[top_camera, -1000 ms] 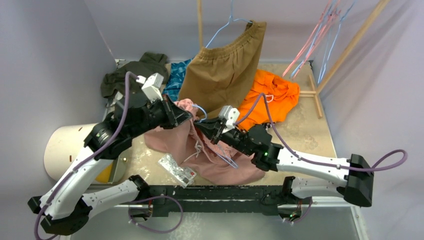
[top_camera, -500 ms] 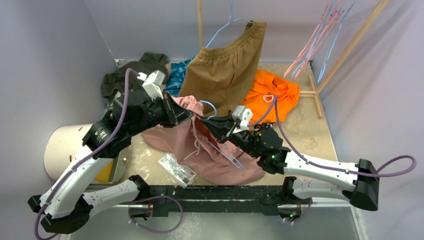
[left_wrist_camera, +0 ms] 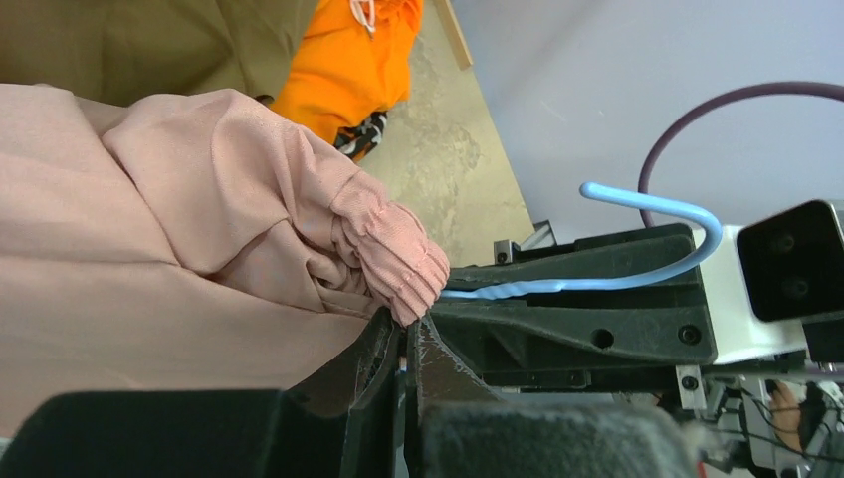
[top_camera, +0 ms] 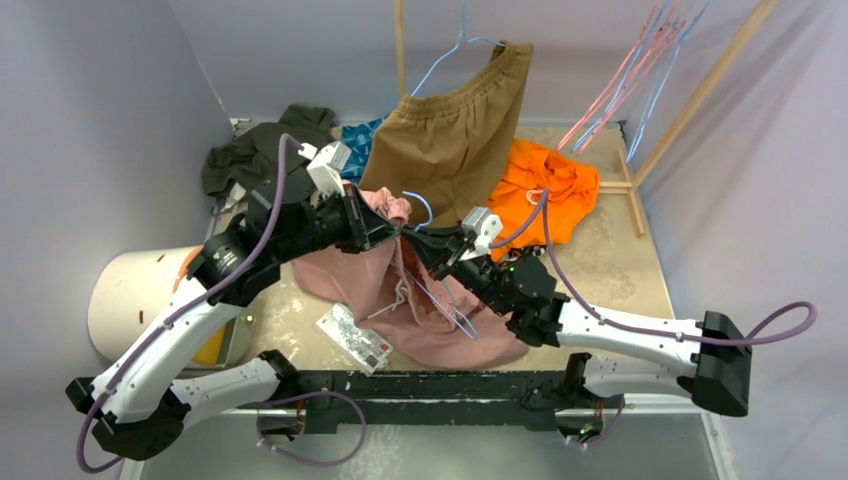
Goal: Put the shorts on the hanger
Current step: Hang the shorts on the hanger.
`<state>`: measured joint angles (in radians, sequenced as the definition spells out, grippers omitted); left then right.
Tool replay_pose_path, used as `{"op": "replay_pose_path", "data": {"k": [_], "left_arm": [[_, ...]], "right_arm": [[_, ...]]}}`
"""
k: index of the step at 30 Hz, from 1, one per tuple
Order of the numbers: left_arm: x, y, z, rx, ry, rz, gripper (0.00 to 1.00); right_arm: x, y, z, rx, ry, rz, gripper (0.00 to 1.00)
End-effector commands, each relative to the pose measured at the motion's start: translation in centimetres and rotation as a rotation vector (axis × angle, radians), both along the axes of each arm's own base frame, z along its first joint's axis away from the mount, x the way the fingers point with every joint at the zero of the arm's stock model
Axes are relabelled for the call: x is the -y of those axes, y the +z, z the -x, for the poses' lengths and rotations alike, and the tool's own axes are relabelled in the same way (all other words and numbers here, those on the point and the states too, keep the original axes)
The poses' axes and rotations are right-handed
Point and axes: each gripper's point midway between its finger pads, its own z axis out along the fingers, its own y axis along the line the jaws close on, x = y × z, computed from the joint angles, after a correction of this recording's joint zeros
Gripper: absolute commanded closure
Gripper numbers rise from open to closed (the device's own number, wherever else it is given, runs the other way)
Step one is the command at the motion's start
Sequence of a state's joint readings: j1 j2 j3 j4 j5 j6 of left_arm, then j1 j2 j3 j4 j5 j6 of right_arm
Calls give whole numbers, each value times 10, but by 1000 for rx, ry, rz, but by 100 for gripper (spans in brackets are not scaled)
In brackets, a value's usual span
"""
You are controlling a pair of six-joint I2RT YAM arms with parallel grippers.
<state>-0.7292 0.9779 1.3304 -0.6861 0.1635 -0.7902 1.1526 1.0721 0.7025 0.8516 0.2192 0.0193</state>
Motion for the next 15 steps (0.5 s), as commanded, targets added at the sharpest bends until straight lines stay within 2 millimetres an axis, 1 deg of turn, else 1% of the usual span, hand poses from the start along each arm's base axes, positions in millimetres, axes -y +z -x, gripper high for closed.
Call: {"op": "replay_pose_path", "data": {"k": [1, 3, 5, 8, 9, 10, 13, 15], "left_arm": [[26, 25, 12, 38, -117, 113, 100], [31, 24, 14, 39, -133, 114, 100], [31, 20, 13, 40, -129, 99, 100], [25, 14, 9, 51, -102, 56, 100], [21, 11, 7, 51, -84, 40, 98], [18, 9, 5, 51, -62, 27, 91], [9, 6, 2, 56, -21, -1, 73], [3, 6, 3, 63, -5, -10, 65]], "right_arm": [[7, 58, 0, 73, -16, -194, 100], [10, 62, -1, 81, -31, -228, 100], [14, 67, -1, 92, -38, -264, 100], [16, 72, 0, 95, -30, -306, 100], [16, 72, 0, 91, -24, -313, 100], [17, 74, 1, 90, -20, -327, 100], [23, 77, 4, 82, -6, -370, 100], [29, 79, 5, 81, -8, -400, 100]]}}
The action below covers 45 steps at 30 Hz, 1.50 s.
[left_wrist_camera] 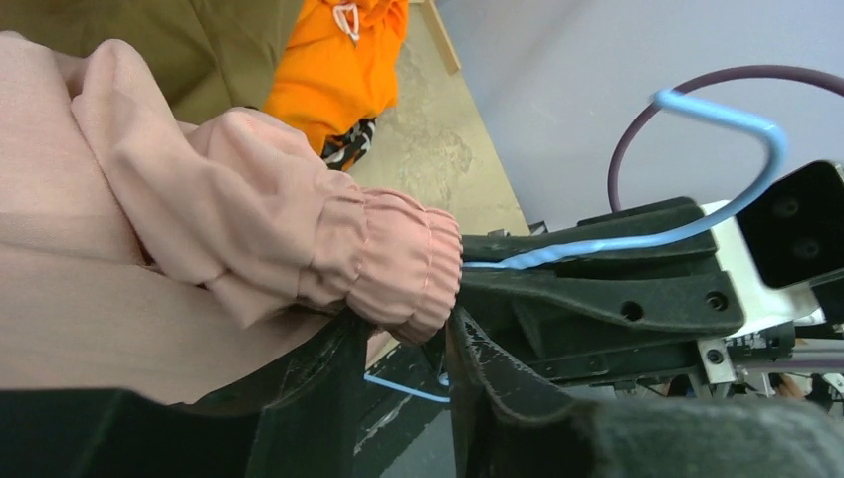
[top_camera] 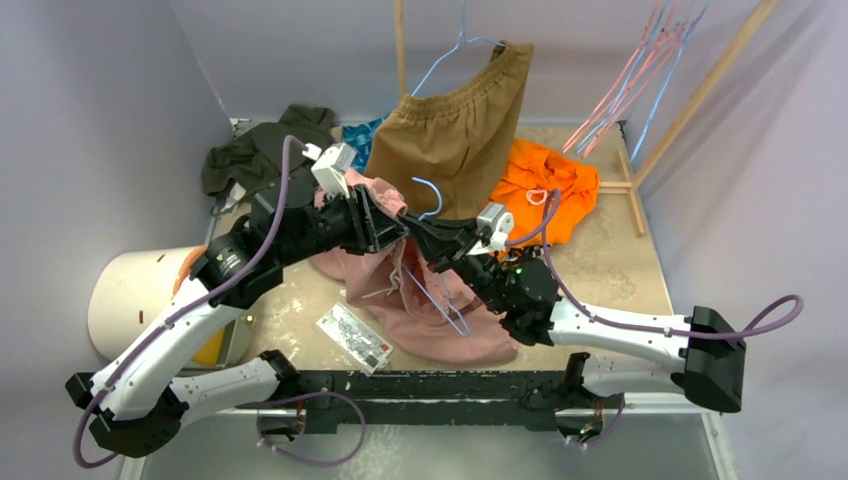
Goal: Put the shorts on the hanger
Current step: Hang the shorts on the hanger.
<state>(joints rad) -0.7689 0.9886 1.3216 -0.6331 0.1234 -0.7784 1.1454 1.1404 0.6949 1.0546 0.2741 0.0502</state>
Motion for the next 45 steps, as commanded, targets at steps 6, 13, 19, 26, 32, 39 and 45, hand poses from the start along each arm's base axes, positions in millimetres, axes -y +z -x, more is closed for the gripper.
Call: {"op": "replay_pose_path", "data": {"k": [6, 13, 19, 26, 32, 39, 45], "left_arm": [[-16, -4, 9, 23, 25, -35, 52], [-28, 6, 17, 57, 30, -36, 36], [-49, 30, 27, 144, 46, -43, 28], [-67, 77, 45, 314, 16, -12, 25], [-92, 131, 56, 596, 29, -9, 26], [-70, 168, 73, 877, -121, 77, 30], [-29, 140, 52, 745, -207, 85, 43]], "right_arm": [[42, 67, 17, 77, 53, -335, 100], [48, 81, 24, 102, 75, -365, 100], [56, 88, 31, 130, 79, -354, 100], [73, 99, 45, 155, 103, -362, 100], [83, 99, 66, 167, 165, -267, 100], [105, 89, 81, 127, 193, -203, 100], [124, 79, 83, 75, 173, -227, 100]]}}
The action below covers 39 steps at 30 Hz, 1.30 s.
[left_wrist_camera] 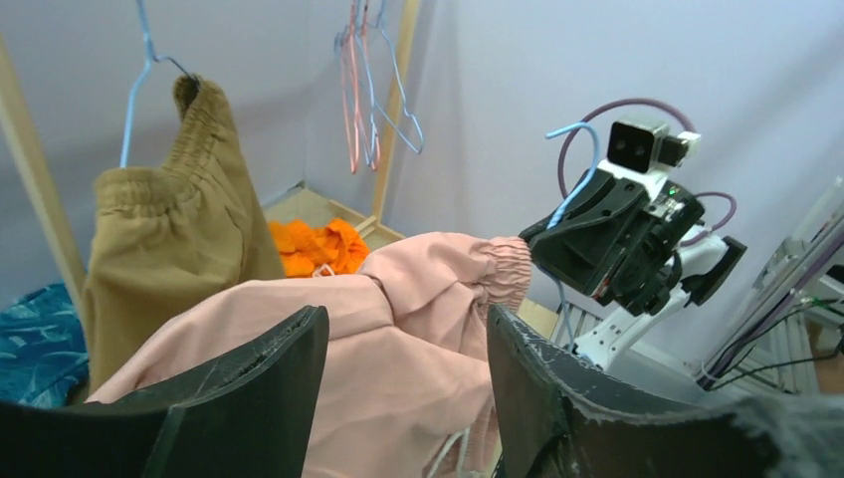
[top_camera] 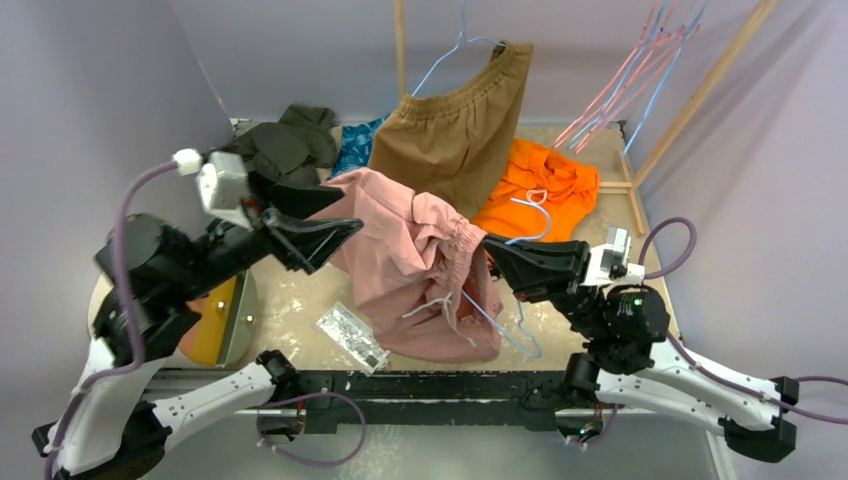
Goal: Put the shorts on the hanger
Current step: Hang the shorts on the hanger.
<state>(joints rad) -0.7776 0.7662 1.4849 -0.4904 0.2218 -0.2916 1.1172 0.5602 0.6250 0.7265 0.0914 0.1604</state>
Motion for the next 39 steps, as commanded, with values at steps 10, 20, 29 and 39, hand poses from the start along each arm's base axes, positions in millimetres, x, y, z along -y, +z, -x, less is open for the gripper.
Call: {"op": "replay_pose_path", "data": {"k": [10, 20, 29, 39], "left_arm": [[57, -73, -29, -326, -101, 21, 49], [63, -132, -54, -588, 30, -53, 43], [80, -149, -64, -685, 17, -14, 42], [61, -145, -75, -641, 136, -1, 100]], "right_arm": [[25, -2, -10, -70, -84, -35, 100], [19, -7, -18, -75, -117, 3, 100], [14, -9, -17, -76, -101, 11, 100], [15, -6, -11, -64, -69, -7, 100]]}}
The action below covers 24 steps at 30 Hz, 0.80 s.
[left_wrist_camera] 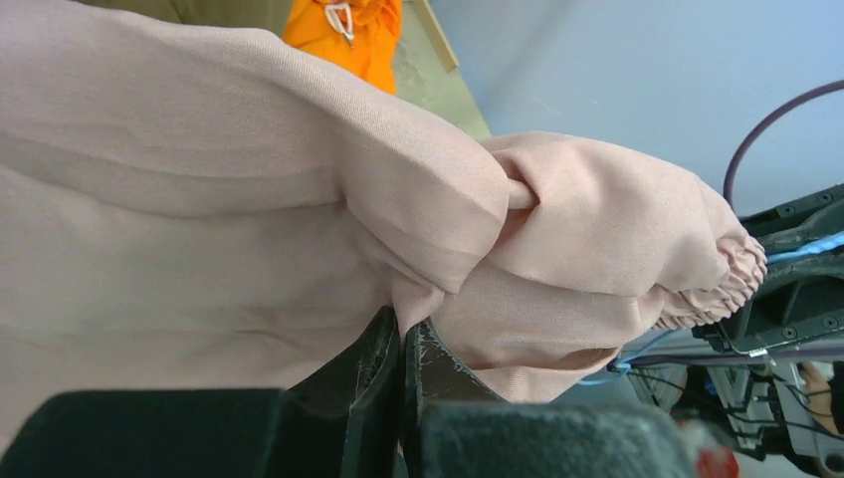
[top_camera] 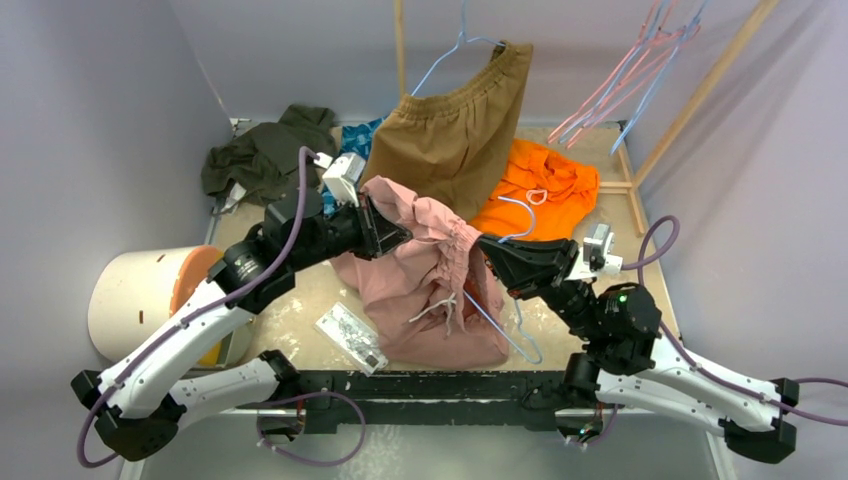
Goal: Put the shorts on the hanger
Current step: Hang the shorts on the hanger.
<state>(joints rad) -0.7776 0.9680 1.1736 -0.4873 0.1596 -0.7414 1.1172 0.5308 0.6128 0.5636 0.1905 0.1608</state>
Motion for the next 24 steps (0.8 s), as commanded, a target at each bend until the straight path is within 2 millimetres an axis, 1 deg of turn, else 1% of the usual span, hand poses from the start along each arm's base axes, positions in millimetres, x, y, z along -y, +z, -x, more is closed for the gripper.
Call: {"op": "replay_pose_path", "data": {"k": [1, 4, 6, 8, 9, 11, 13, 17, 19, 21, 22, 24], "left_arm": [[-20, 44, -7, 126, 107, 78, 100], [-42, 83, -7, 216, 189, 127, 100], [-50, 110, -3, 266, 207, 172, 100], [-52, 138, 3, 308, 194, 245, 100], [-50, 148, 7, 320, 178, 281, 100], [-43, 158, 10, 318, 142, 330, 100], [-30, 155, 11, 288, 92, 335, 100], [-5, 125, 10, 186, 3, 301, 100], [3, 112, 10, 146, -22, 283, 100], [4, 102, 9, 130, -22, 255, 100], [2, 101, 8, 135, -15, 239, 99], [-6, 103, 7, 162, 10, 207, 83]], "right_arm": [[17, 31, 9, 55, 9, -121, 100], [27, 35, 13, 60, 5, -162, 100], [32, 36, 16, 66, 10, -188, 100], [33, 35, 16, 65, 13, -195, 100], [31, 33, 16, 63, 17, -192, 100], [25, 31, 16, 60, 31, -178, 100], [18, 28, 17, 60, 52, -164, 100], [12, 32, 19, 74, 75, -162, 100], [11, 34, 20, 81, 79, -168, 100], [10, 35, 20, 84, 84, -174, 100], [10, 35, 20, 85, 86, -177, 100], [11, 34, 20, 85, 84, -186, 100]]}}
